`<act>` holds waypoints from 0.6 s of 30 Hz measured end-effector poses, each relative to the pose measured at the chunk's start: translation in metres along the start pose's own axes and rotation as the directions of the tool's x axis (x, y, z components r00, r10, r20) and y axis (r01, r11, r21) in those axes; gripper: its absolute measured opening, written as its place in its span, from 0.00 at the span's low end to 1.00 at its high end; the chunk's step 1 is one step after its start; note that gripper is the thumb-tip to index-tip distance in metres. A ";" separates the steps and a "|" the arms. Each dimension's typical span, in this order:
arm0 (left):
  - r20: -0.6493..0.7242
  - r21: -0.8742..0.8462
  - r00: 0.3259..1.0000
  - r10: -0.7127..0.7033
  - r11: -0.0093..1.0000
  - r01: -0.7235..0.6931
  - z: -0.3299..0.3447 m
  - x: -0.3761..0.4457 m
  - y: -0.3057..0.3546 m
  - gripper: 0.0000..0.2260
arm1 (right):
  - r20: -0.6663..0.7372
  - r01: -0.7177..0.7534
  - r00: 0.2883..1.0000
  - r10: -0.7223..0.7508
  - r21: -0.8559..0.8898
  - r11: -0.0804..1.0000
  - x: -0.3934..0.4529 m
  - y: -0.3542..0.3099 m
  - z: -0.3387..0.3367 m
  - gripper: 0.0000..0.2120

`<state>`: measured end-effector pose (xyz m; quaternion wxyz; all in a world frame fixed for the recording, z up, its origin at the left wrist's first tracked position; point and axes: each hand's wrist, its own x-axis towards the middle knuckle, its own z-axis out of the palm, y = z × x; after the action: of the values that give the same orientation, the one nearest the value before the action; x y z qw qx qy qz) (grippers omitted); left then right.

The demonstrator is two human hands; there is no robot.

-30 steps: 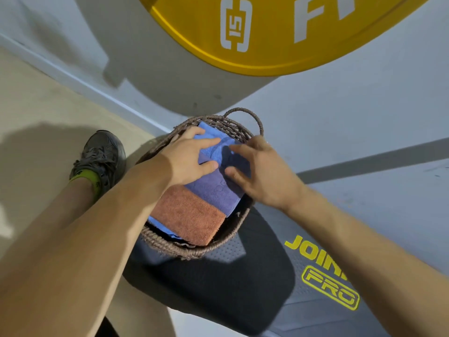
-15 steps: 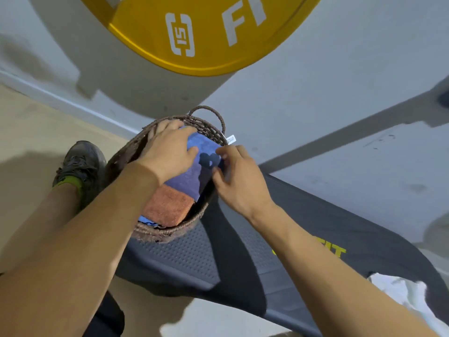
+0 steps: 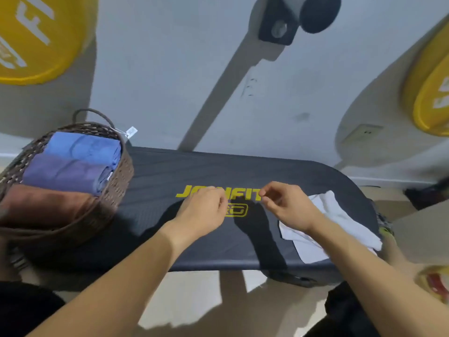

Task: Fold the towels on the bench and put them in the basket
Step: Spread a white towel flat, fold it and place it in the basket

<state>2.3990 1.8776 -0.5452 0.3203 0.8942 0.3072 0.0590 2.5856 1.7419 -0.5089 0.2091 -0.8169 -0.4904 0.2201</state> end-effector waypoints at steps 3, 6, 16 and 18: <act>0.076 0.021 0.997 0.022 0.999 -0.024 0.041 0.016 0.045 0.08 | -0.213 -0.232 0.957 0.198 -0.149 0.961 -0.017 0.051 -0.017 0.06; 0.167 -0.041 0.985 0.037 0.999 -0.031 0.082 0.030 0.081 0.12 | -0.285 -0.454 0.873 0.397 -0.178 0.873 -0.030 0.089 -0.024 0.16; 0.299 -0.299 0.950 -0.094 0.936 0.187 0.171 0.046 0.118 0.30 | -0.141 -0.538 0.841 0.522 -0.114 0.835 -0.039 0.145 0.017 0.16; 0.295 -0.350 0.950 -0.103 0.913 0.208 0.175 0.049 0.119 0.30 | -0.161 -0.508 0.840 0.518 0.098 0.856 -0.035 0.152 0.015 0.11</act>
<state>2.5523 1.7401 -0.6149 0.5287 0.7878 0.3144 -0.0312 2.6704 1.6464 -0.6002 0.2070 -0.9292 -0.2271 0.2053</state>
